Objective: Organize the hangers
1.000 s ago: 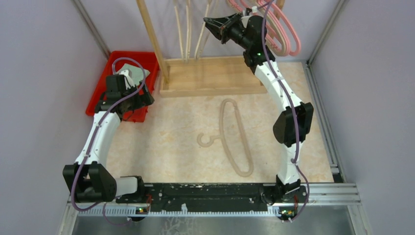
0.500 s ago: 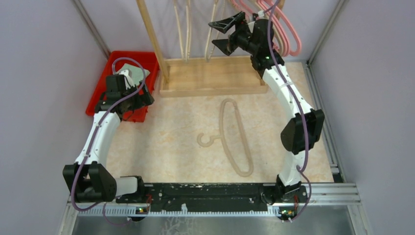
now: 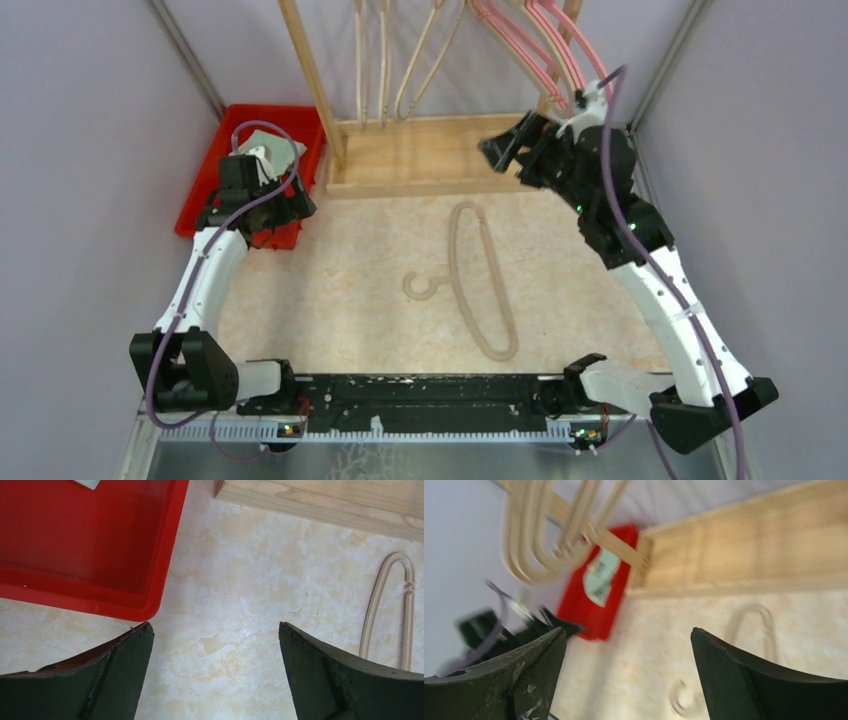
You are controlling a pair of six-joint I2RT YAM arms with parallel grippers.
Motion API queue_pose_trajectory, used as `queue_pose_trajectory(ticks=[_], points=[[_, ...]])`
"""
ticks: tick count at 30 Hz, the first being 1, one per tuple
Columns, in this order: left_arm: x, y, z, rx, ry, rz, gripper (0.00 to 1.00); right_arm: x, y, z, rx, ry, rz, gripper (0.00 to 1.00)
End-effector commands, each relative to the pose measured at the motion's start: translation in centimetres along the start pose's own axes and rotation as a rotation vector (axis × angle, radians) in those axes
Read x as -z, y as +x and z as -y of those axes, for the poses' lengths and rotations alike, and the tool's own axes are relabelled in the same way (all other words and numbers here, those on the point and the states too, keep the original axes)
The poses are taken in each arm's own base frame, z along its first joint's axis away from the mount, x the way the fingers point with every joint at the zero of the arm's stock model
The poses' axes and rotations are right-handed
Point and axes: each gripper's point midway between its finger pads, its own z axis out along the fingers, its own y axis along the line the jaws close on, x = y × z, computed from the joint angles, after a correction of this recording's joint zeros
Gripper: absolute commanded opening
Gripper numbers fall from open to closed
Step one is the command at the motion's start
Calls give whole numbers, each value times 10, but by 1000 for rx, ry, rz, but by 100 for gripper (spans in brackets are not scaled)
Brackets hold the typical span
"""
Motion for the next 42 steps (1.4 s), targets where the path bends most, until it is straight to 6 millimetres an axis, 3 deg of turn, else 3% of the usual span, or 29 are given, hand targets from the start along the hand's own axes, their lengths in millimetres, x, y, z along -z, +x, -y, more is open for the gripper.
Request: queue_pose_trajectory(ticks=[1,6,11,23,31,37,42], points=[[-5,-7,1,-16,15,13,100,23,110,83,392,304,-266,94],[-6,-10,6,-27,38,7,100,54,217,114,645,372,-505,95],[-5,-13,11,-20,55,3,100,62,282,138,746,376,-642,96],[-4,0,10,-16,62,-25,100,41,365,175,706,382,-758,86],[-3,3,10,-14,67,-28,100,45,384,207,732,490,-792,80],[-2,2,11,-14,70,-23,100,69,403,228,690,542,-849,50],[-3,4,10,-15,67,-28,100,91,414,238,626,545,-908,5]])
